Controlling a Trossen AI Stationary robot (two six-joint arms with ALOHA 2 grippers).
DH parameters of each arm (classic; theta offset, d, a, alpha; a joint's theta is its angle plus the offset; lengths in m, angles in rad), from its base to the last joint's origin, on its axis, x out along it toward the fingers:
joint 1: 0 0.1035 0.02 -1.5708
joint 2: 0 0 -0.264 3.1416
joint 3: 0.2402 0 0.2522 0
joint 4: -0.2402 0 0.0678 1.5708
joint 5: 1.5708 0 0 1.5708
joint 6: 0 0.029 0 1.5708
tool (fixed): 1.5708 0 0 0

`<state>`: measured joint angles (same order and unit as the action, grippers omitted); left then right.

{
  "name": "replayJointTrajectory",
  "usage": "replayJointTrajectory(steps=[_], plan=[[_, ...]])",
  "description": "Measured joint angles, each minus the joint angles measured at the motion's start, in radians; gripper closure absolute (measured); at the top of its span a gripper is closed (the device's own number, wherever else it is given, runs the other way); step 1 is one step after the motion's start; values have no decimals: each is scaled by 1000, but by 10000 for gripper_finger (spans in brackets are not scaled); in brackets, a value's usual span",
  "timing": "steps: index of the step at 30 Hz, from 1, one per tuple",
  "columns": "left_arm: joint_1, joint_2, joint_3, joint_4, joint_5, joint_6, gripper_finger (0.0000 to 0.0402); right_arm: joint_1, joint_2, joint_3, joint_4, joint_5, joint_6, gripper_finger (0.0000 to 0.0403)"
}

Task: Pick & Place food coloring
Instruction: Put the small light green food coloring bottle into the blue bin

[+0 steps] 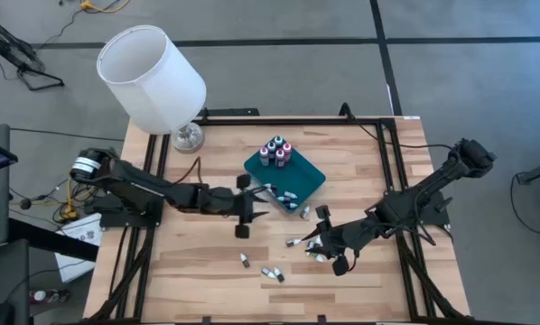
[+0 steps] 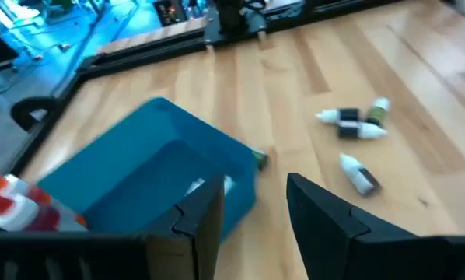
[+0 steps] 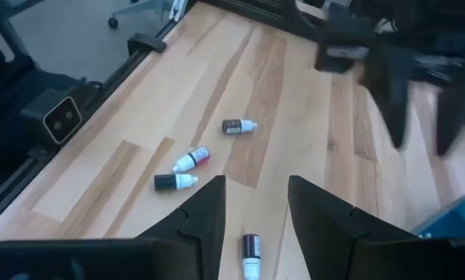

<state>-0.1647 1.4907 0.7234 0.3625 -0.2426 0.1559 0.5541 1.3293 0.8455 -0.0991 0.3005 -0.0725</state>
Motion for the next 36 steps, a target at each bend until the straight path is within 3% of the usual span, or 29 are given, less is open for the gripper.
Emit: replayJointTrajectory(steps=[11, 17, 21, 29, 36], plan=[[-131, -102, -191, 65, -8, -88, 264, 0, 113, -1, 16, 68, 79, 272], [-221, -102, -213, 69, -9, -111, 264, 9, 164, -1, -8, 112, 124, 272], [-287, -102, -213, 77, -9, -93, 264, 18, 149, -77, 30, 191, 180, 272], [-355, -102, -213, 78, -70, -38, 264, 59, 36, -357, 410, 229, 318, 272], [-359, -102, -213, 78, -84, -34, 264, 146, 175, -456, 687, 275, 479, 272]])
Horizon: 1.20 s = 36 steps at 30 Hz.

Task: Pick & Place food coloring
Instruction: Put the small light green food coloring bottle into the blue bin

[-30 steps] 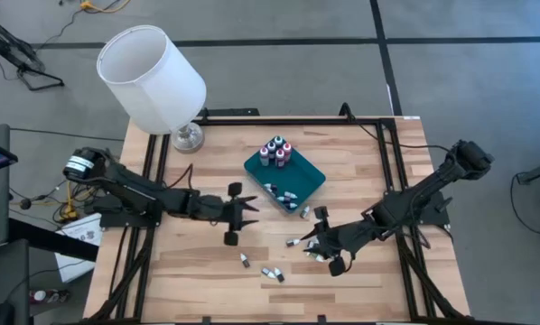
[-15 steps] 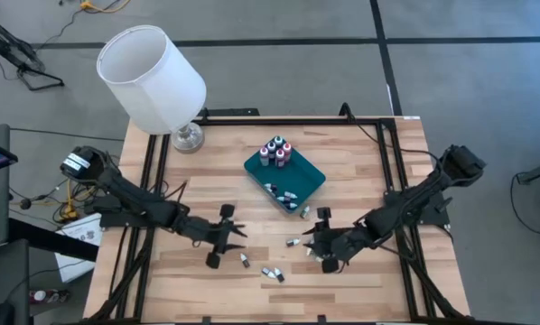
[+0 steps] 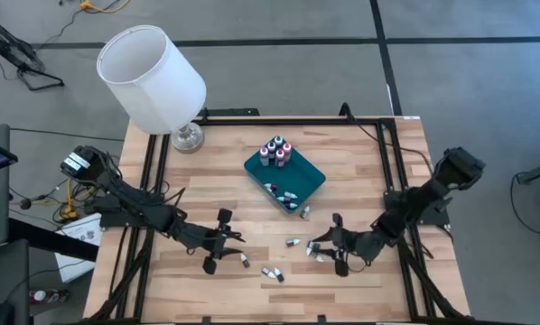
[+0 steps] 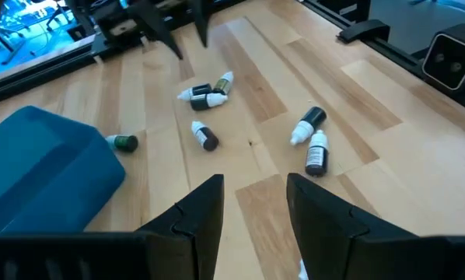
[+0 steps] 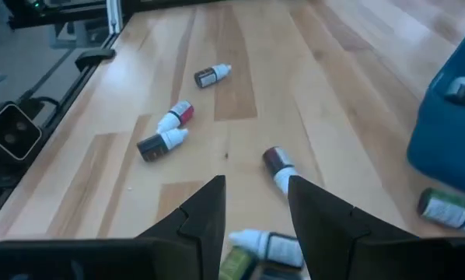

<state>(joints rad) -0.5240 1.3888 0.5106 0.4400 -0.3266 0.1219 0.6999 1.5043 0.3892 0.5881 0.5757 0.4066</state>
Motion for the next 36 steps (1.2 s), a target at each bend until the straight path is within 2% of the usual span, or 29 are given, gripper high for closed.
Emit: replayJointTrajectory(steps=[8, 14, 22, 27, 36], plan=[[-2, 0, 0, -2, -5, -40, 264, 96, 184, 83, 42, 137, 13, 272], [-3, 0, 0, -2, -9, -46, 264, 110, 270, 121, 41, 150, 13, 272], [-3, 1, 0, -6, -13, -57, 264, 88, 276, 130, -2, 144, 53, 272], [-3, 1, 1, -15, -13, -62, 264, 78, 276, 143, -23, 105, 66, 272], [-3, 1, 1, -23, -14, -66, 264, 68, 282, 190, -228, 91, 194, 272]])
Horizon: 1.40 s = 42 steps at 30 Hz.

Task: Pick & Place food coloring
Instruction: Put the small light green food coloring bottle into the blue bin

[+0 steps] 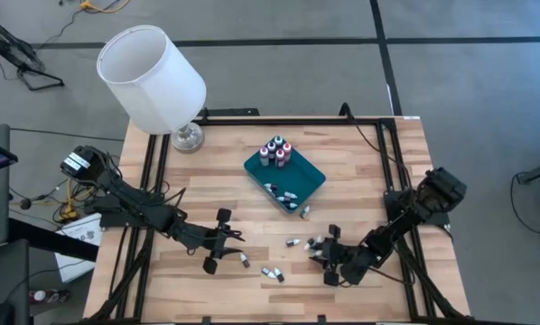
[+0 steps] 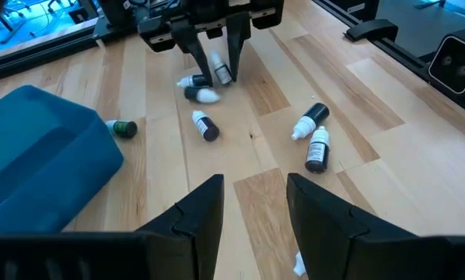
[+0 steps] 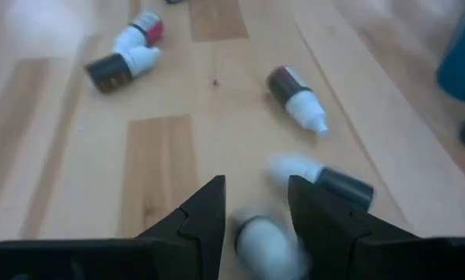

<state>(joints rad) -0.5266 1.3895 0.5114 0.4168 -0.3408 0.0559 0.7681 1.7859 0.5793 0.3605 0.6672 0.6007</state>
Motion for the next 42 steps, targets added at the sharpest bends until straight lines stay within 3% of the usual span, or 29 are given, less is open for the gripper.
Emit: replayJointTrajectory(steps=[27, 37, 42], plan=[[0, 0, 0, -10, 1, 0, 264, 15, 1, 2, -104, -7, 87, 272], [0, 0, 0, -16, 1, 0, 264, 25, -13, 27, -100, 38, -28, 272], [0, 0, 0, -16, 1, 4, 264, 72, -62, 46, -214, 49, 30, 272]])
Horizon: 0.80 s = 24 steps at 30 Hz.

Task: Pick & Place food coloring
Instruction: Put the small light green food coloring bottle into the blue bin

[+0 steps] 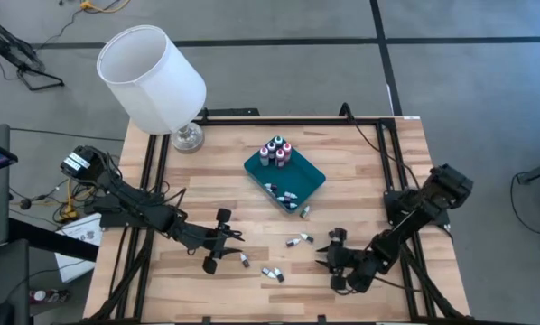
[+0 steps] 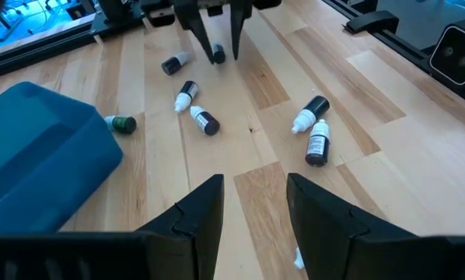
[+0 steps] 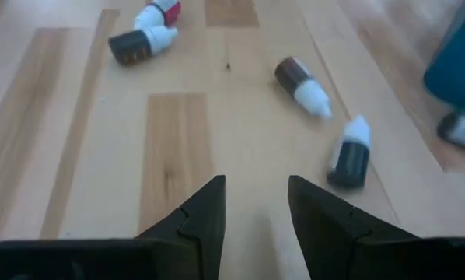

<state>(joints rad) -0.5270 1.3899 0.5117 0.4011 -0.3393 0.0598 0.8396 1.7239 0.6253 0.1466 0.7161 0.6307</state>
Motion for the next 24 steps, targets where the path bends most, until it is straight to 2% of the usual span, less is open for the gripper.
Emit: replayJointTrajectory(steps=[4, 8, 17, 24], plan=[[0, 0, 0, -1, 0, 7, 264, 71, -30, 0, -147, 63, 175, 272], [0, 0, 0, -7, 0, 9, 264, 129, -35, 0, -204, 130, 275, 272], [0, 0, 0, -14, 0, 8, 264, 153, -34, -9, -230, 124, 387, 272], [0, 0, 0, -14, 0, 8, 264, 153, -8, -13, -216, 110, 394, 272]])
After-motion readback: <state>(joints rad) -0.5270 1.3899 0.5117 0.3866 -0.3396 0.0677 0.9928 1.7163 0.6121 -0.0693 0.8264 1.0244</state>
